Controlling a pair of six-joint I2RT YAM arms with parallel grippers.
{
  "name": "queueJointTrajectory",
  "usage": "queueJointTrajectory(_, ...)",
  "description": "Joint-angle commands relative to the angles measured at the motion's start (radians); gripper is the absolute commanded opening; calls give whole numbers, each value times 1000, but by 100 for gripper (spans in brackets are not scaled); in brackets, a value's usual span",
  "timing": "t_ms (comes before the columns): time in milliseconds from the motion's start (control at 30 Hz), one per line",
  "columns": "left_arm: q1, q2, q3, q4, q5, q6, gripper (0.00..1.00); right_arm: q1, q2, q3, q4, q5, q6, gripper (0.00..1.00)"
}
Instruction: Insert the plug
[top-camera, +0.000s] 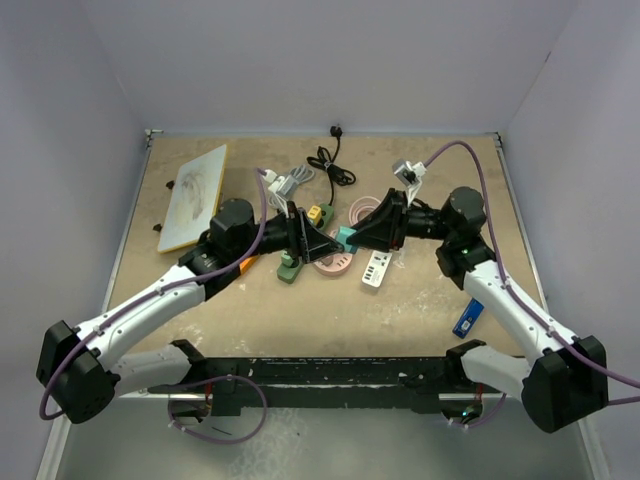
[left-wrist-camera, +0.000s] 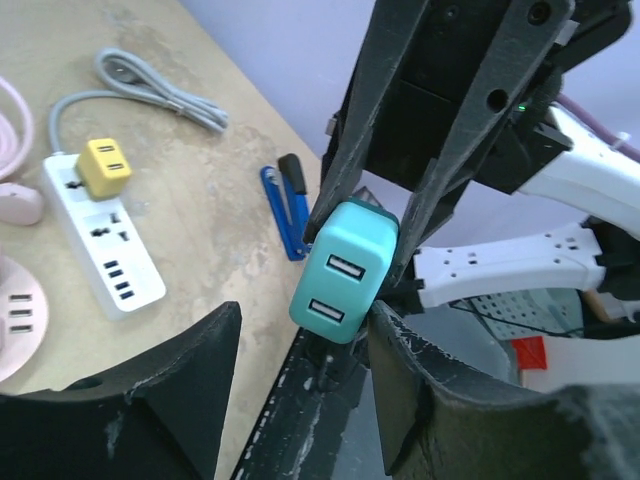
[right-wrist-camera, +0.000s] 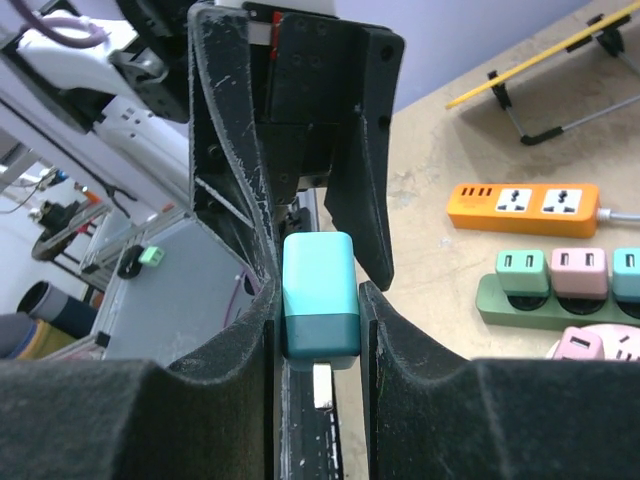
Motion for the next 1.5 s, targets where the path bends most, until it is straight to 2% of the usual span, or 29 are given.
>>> queueJointTrajectory(0,5,2,30,192,131,-99,50,4,-32,59,80,-107,1,9)
queueJointTrajectory(67,6,6,21,238,157,-134,49,6,-32,58,78,-108,2,9)
queueJointTrajectory(300,5,43,-1,255,176,-149,32,6,-30,51,127,-99,45,8)
queueJointTrajectory(400,5,45,-8,260,187,-138,29,7,-23,48,132,-95,58,8)
queueJointTrajectory(533,3,54,-19,276,237,-124,29,6,-12,47,137,-92,79,7)
queueJointTrajectory(667,1,60,-25,275,265,-107,38,6,-7,45,138,-81,92,7)
queueJointTrajectory(833,-2,70,-17,288,255,-118,38,6,-1,35,135,-83,91,7)
queueJointTrajectory(967,-1,68,-15,289,226,-107,23,6,-1,38,106,-90,59,7)
queueJointTrajectory(1033,0,64,-15,285,215,-94,11,6,-1,49,54,-92,22,14)
queueJointTrajectory(1067,-1,61,-14,272,207,-78,5,6,-3,55,2,-87,1,25)
queueJointTrajectory(1100,0,53,-10,228,188,-40,0,6,-8,58,-33,-78,-17,41)
queueJointTrajectory(1167,0,41,5,96,153,36,0,6,-23,60,-65,-37,-37,58)
queueJointTrajectory(1200,0,26,18,2,108,112,0,6,-34,63,-87,2,-48,64)
queueJointTrajectory(1300,-2,-8,74,-295,-42,296,0,4,-68,86,-195,160,-116,73)
queueJointTrajectory(1400,0,-30,111,-541,-201,448,0,4,-84,104,-279,326,-136,76)
queueJointTrajectory(1467,0,-35,124,-649,-309,516,0,4,-83,115,-333,440,-141,76)
